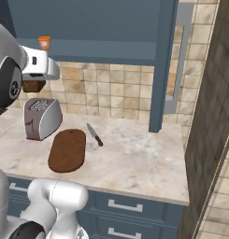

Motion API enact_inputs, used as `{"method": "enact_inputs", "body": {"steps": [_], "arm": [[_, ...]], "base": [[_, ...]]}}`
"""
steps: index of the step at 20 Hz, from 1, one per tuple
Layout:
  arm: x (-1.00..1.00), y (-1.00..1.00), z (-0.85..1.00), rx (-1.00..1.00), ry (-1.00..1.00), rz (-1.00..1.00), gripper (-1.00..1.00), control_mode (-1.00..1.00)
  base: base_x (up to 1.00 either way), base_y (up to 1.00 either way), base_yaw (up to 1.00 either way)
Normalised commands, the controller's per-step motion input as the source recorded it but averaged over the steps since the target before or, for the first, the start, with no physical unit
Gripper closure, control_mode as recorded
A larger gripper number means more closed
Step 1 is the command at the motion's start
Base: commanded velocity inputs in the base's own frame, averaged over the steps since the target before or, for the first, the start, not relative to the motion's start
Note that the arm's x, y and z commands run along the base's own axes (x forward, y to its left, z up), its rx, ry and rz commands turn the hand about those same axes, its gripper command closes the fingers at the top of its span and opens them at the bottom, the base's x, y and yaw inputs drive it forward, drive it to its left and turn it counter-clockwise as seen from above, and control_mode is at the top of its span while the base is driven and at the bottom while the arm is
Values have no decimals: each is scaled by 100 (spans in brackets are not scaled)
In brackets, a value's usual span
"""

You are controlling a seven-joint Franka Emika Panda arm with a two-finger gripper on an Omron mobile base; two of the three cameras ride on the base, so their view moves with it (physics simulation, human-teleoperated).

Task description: Pick the bread, place it on the cutting board, pick the jam, place it on the counter, and close the cabinet.

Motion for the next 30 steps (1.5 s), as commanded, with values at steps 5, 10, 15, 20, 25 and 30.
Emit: {"method": "enact_inputs", "body": {"steps": [5, 10, 15, 20, 25, 30], "arm": [[-18, 0, -32, 0, 0, 0, 100, -100], [-16, 0, -28, 0, 0, 0, 100, -100], [-17, 2, -27, 0, 0, 0, 100, -100], [-18, 4, -28, 0, 0, 0, 100, -100], [-13, 7, -25, 0, 0, 0, 100, -100], [0, 9, -32, 0, 0, 0, 100, -100]], "base": [[0, 0, 0], [0, 0, 0], [0, 0, 0], [0, 0, 0], [0, 0, 0], [0, 0, 0]]}}
